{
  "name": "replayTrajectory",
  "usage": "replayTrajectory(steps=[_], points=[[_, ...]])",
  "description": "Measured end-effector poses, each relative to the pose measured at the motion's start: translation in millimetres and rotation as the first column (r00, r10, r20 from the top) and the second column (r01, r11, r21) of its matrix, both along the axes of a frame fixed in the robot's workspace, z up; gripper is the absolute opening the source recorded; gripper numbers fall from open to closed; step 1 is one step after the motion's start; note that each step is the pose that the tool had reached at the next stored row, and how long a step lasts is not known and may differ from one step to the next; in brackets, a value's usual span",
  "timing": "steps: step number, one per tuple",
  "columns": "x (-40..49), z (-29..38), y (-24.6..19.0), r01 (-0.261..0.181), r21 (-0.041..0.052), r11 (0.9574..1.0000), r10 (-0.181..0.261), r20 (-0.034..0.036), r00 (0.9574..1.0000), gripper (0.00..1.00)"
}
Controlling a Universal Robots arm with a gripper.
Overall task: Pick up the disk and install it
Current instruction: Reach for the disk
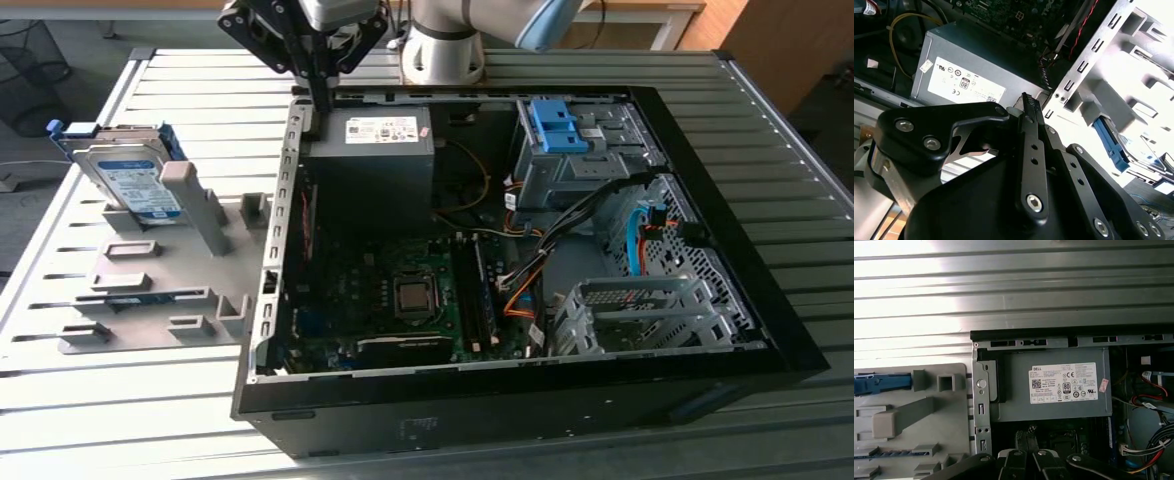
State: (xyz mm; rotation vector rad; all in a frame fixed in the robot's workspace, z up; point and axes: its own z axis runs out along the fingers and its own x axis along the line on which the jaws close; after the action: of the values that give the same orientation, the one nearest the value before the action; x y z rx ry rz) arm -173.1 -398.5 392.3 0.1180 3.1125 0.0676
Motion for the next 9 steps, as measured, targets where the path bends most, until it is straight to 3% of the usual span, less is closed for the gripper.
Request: replayTrajectory(steps=[9], points=[[-3.7, -0.3, 0.0, 0.000, 0.0000, 1.0000, 0.000, 0.0000, 1.0000, 0.11]])
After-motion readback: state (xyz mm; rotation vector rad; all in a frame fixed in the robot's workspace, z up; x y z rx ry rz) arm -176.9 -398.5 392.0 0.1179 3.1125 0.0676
